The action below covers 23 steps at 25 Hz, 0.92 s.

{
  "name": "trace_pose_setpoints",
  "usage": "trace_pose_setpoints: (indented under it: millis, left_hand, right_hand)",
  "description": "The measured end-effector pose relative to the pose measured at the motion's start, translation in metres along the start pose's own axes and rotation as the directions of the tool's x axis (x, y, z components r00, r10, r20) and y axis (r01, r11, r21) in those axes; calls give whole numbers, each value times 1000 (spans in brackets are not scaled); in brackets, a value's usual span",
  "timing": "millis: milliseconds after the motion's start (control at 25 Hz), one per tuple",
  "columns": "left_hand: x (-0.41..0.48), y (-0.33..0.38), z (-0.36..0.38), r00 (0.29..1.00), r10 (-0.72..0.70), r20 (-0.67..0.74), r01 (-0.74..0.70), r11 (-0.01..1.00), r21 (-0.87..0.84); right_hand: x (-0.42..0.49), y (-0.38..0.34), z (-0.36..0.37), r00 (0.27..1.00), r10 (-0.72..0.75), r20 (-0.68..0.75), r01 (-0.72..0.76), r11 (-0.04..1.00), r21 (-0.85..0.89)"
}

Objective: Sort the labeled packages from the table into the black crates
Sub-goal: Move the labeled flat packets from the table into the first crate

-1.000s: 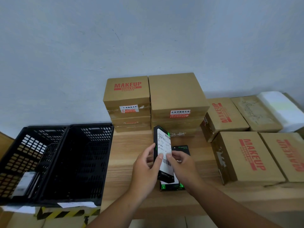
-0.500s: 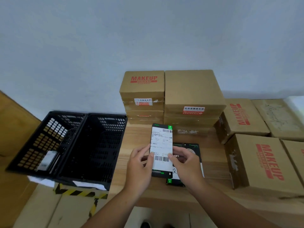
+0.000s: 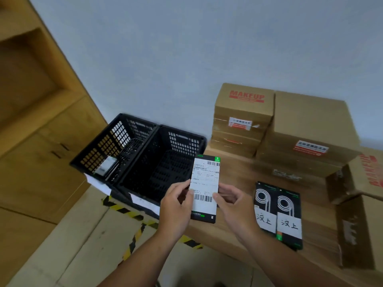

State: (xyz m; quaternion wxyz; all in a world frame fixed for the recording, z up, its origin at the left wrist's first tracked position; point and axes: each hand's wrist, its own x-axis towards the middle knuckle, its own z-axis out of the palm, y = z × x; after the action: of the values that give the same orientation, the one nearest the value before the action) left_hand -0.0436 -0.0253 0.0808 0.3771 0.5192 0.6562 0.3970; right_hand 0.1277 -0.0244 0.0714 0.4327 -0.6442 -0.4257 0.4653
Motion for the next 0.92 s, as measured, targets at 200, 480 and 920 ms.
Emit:
trace_pose_setpoints:
  millis: [200, 480, 920]
  left_hand:
    - [14, -30, -69, 998, -53, -39, 52, 998, -24]
    - [51, -77, -180, 998, -62, -19, 62, 998, 1]
    - [127, -128, -293, 992, -114, -59, 117, 992, 55]
  right_hand:
    - [-9, -13, 74, 998, 16, 57, -14, 999, -38]
    - [-20, -43, 194, 993, -24, 119, 36, 994, -101]
    - [8, -77, 342, 979, 4, 204, 12, 997, -77]
